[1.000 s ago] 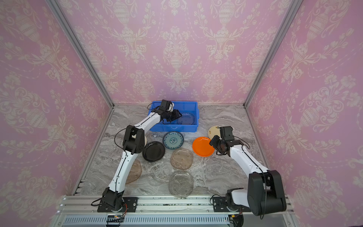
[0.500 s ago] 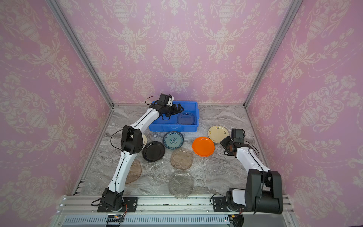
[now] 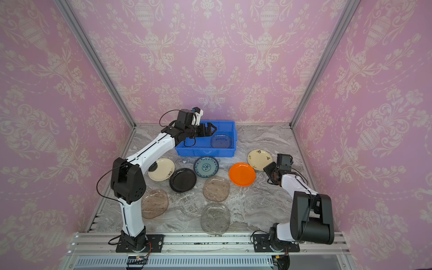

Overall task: Place the plates into the plastic bin on the countertop
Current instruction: Pick up the plate from the middle-right of the table.

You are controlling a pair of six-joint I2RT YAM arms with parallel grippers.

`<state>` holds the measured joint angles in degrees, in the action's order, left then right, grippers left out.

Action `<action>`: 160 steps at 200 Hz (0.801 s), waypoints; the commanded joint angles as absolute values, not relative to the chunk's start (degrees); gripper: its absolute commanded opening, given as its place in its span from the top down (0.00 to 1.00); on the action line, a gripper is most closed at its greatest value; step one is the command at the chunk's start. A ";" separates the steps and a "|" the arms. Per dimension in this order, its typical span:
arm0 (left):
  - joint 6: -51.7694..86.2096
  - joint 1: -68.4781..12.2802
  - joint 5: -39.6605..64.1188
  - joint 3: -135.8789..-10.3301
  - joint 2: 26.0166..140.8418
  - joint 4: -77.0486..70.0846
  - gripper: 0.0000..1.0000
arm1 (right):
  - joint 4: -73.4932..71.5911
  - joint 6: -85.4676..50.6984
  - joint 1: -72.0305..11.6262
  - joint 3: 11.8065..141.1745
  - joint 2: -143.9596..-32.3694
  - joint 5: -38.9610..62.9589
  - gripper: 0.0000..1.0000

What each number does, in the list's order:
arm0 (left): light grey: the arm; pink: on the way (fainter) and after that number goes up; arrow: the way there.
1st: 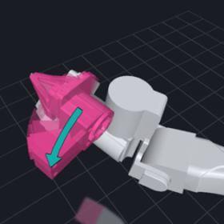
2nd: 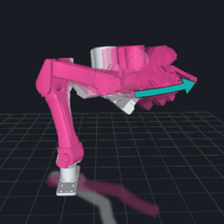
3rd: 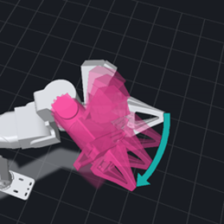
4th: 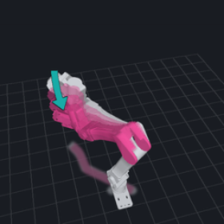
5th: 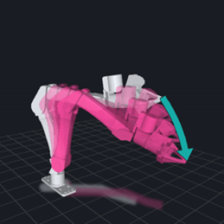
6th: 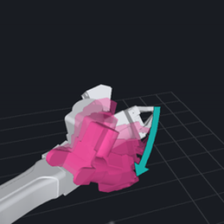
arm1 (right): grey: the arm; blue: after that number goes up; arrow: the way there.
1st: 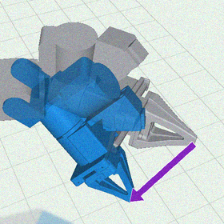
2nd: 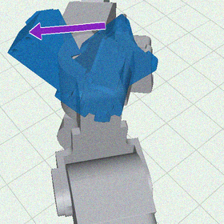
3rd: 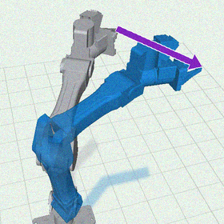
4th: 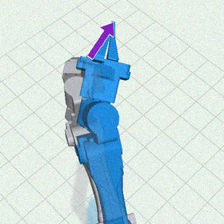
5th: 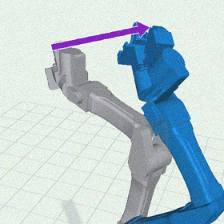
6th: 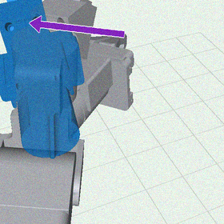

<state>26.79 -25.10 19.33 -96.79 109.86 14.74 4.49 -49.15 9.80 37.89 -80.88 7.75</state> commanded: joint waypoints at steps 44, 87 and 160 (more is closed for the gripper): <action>30.85 -26.32 22.52 -75.79 97.99 3.50 0.01 | 0.97 -47.72 10.61 39.14 -84.49 10.25 0.51; 32.91 -26.81 22.91 -69.48 96.14 -0.88 0.01 | -2.38 -48.08 10.84 38.66 -86.52 10.24 0.53; 31.55 -26.80 22.57 -70.14 97.26 -0.85 0.01 | -8.31 -50.54 11.16 37.04 -92.46 9.96 0.59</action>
<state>31.62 -26.46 21.96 -69.91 97.97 0.23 -5.87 -49.41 10.57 37.95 -90.24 9.82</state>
